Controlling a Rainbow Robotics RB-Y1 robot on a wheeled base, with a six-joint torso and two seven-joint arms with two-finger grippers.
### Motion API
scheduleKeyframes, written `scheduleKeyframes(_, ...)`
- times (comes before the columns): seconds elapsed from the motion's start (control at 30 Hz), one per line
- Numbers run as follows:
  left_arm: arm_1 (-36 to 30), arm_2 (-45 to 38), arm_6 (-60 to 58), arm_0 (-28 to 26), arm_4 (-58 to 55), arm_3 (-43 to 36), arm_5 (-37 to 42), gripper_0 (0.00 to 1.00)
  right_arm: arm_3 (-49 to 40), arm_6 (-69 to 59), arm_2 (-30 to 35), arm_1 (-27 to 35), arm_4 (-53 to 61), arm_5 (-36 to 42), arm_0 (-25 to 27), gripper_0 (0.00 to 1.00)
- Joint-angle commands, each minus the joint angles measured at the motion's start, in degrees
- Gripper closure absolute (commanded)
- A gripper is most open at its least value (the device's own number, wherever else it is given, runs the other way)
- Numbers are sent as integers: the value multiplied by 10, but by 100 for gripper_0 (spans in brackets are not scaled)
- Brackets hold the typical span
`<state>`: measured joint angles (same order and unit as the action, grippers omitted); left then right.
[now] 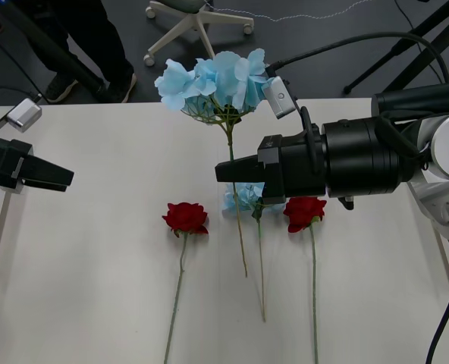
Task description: Put the red flowers into the right box and the blue flowers into the left box
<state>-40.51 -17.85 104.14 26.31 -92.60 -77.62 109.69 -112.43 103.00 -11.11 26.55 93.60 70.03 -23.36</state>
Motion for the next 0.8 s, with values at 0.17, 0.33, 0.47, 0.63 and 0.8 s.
scheduleKeyframes(0.17,58,26,115,-60,-153,-10,3,0,-11,6,-2,-1,8,-6,-14,100)
scheduleKeyframes(0.33,114,5,189,-93,-190,-11,3,0,-11,6,-2,-1,8,-7,-14,100)
scheduleKeyframes(0.47,141,2,233,-113,-201,-29,3,0,-11,6,-2,-1,8,-8,-14,100)
scheduleKeyframes(0.63,169,8,249,-138,-199,-97,3,0,-11,6,-2,-1,8,-9,-14,100)
scheduleKeyframes(0.8,215,33,237,-173,-168,-164,3,0,-11,6,-2,-1,8,-9,-14,100)
